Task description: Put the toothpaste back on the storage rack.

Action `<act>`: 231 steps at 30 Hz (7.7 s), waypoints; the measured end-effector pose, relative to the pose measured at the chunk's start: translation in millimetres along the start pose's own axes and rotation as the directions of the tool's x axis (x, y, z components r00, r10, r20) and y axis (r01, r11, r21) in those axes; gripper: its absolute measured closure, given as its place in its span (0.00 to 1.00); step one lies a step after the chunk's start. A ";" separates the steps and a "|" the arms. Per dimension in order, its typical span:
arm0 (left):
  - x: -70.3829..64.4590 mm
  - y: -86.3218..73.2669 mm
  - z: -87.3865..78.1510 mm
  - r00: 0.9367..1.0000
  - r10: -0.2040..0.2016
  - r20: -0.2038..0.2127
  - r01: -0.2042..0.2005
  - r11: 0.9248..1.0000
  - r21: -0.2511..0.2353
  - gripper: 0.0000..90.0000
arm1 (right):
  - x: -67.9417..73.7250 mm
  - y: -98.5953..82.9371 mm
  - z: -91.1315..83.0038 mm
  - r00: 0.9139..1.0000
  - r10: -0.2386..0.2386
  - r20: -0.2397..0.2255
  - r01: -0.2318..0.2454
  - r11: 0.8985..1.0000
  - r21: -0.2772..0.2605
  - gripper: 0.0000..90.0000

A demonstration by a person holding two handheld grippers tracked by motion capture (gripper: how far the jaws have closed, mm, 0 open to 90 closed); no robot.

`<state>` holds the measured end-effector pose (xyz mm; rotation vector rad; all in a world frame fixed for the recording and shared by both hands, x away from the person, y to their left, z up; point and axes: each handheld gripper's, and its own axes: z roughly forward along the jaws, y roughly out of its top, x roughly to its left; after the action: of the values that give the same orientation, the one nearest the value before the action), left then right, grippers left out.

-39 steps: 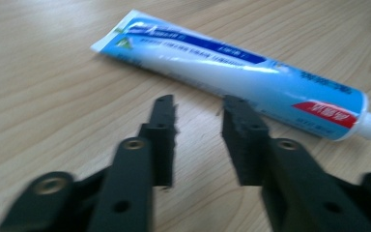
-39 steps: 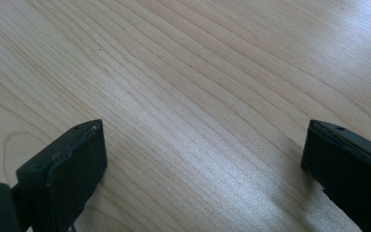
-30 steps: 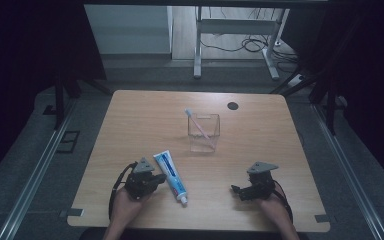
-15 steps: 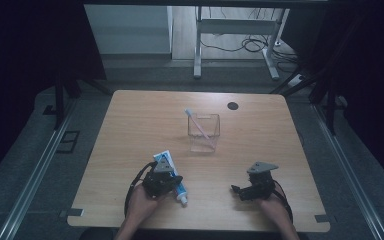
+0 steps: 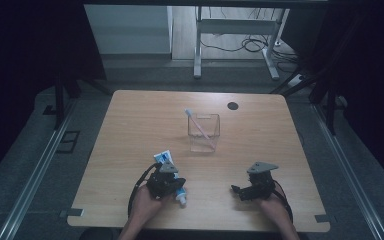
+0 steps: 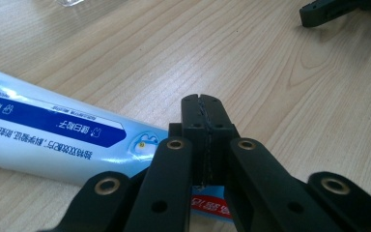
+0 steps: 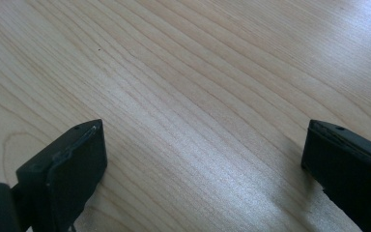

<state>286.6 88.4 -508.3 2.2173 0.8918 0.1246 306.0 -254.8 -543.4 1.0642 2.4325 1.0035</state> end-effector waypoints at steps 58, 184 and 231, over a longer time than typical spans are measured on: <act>44.2 -19.2 -58.0 0.996 0.011 -0.091 0.003 0.989 0.147 0.96 | 0.0 0.0 0.0 1.000 0.001 0.000 -0.001 1.000 0.000 0.02; 37.9 61.1 -68.4 0.992 0.119 0.037 -0.122 0.989 0.086 0.82 | -0.6 0.1 -0.2 1.000 -0.005 0.000 0.005 1.000 0.002 0.02; 51.0 139.6 -53.4 0.996 0.063 -0.059 -0.073 0.982 -0.175 0.82 | -0.4 0.0 -0.1 1.000 -0.005 -0.001 0.005 1.000 0.000 0.02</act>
<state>385.7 83.9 -385.4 2.0873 0.8015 0.2860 306.2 -255.2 -543.3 1.0575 2.4347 1.0020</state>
